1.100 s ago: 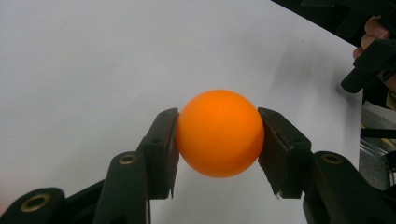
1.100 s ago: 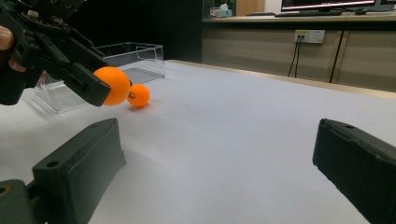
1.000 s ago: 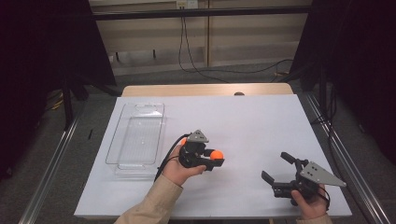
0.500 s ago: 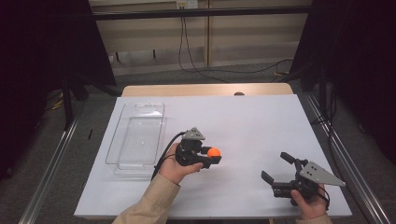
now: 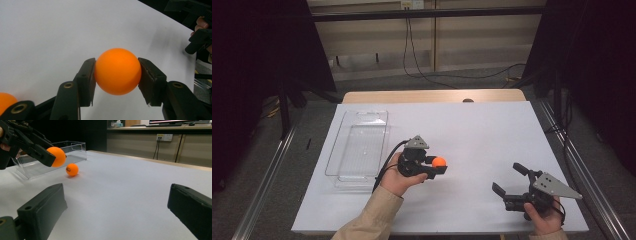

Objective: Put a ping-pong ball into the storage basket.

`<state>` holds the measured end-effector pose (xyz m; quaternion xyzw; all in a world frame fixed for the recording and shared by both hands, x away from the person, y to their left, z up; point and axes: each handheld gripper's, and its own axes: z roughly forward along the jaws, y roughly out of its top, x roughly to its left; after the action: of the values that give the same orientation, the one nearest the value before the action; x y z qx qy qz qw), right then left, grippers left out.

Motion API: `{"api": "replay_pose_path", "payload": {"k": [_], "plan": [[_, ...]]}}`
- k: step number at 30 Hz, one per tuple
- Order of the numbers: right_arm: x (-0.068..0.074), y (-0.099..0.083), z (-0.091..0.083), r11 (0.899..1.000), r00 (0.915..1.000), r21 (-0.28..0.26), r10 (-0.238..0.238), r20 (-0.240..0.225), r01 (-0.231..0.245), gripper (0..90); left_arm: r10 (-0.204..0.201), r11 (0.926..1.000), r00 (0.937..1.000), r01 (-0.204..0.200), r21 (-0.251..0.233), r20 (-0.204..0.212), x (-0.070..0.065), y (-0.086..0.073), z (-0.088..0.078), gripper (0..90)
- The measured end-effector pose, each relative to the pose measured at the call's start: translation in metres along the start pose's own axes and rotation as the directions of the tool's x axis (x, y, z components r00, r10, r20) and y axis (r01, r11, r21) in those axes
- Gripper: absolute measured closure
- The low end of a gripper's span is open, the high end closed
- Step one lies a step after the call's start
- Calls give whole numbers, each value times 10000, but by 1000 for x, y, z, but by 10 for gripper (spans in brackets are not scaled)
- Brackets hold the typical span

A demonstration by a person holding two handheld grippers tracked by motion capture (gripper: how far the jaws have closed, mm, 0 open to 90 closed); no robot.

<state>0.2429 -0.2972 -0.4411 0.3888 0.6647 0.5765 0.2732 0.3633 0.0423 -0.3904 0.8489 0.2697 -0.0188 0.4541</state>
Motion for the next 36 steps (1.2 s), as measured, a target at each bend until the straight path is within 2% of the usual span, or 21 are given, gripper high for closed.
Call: {"api": "replay_pose_path", "payload": {"k": [13,30,36], "plan": [[0,-1,1,10000,10000,-23,-13,12,13,6,24,9999,9999,-26,-153,-136,3,2,-7,509],[0,0,1,9999,10000,-112,-43,-35,42,6,-315,9990,9989,304,-314,-350,9,4,-19,509],[0,0,1,9999,10000,-134,-34,-49,34,6,-303,9993,9990,295,-239,-340,11,4,-21,509]]}}
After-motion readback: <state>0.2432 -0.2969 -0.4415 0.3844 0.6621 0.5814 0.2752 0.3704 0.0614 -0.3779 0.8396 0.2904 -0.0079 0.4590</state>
